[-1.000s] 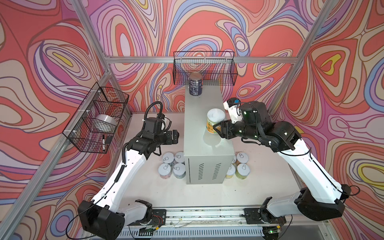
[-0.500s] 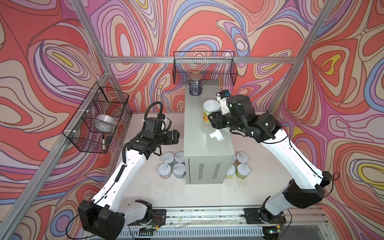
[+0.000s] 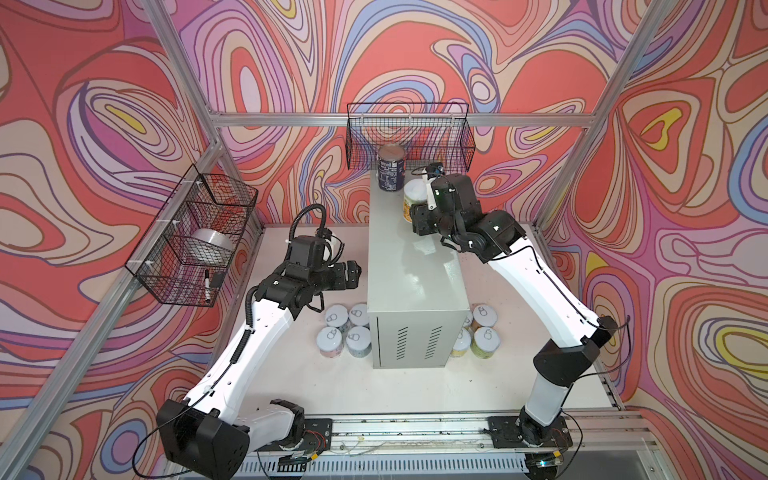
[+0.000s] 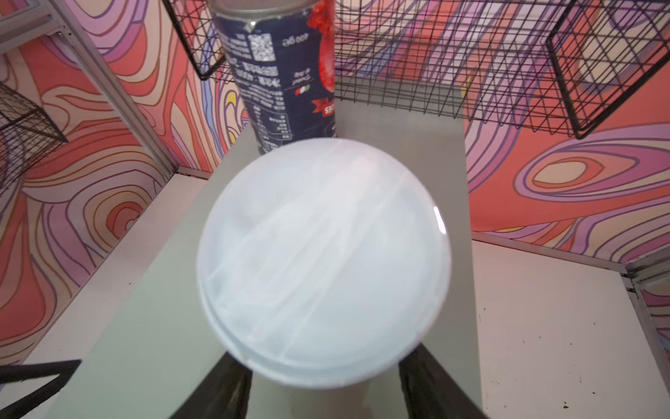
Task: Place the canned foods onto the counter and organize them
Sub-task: 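Slide the tub with the right gripper toward the blue can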
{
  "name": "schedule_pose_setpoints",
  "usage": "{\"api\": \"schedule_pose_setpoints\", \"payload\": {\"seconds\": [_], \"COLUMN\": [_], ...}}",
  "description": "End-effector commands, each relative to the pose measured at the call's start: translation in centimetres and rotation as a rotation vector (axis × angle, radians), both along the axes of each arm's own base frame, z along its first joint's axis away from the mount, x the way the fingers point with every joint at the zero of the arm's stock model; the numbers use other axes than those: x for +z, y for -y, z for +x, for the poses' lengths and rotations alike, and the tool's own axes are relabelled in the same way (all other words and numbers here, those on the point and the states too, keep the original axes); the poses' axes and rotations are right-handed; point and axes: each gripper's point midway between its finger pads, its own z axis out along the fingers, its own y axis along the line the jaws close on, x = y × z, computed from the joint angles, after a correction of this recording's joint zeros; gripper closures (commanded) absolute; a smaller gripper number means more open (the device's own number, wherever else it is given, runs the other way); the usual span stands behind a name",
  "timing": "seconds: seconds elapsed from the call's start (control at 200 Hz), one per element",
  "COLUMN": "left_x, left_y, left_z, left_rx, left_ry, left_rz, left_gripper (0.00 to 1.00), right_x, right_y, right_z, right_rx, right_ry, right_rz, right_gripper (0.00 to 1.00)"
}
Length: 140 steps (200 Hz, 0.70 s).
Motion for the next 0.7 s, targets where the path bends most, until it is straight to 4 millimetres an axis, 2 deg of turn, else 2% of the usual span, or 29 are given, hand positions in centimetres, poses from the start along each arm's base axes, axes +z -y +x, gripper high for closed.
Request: {"api": "schedule_pose_setpoints", "payload": {"seconds": [0.0, 0.24, 0.456, 0.696], "left_x": [-0.2, -0.4, -0.5, -0.7], "left_y": [-0.4, -0.8, -0.2, -0.1], "left_z": [-0.1, -0.1, 0.0, -0.1], "left_rx": [0.011, 0.026, 0.000, -0.009], "left_ry": [0.005, 0.008, -0.003, -0.008], "left_rz": [0.011, 0.022, 0.011, 0.009], "left_gripper": [0.06, 0.06, 0.07, 0.07], "right_x": [0.4, -0.5, -0.1, -0.1], "right_y": [1.3, 1.9, 1.2, 1.6], "right_z": [1.9, 4.4, 6.3, 8.3], "right_rx": [-0.055, -0.039, -0.014, -0.033], "right_ry": [0.031, 0.010, 0.033, 0.052], "right_rz": [0.007, 0.107, 0.131, 0.143], "right_gripper": [0.35, 0.36, 0.39, 0.41]}}
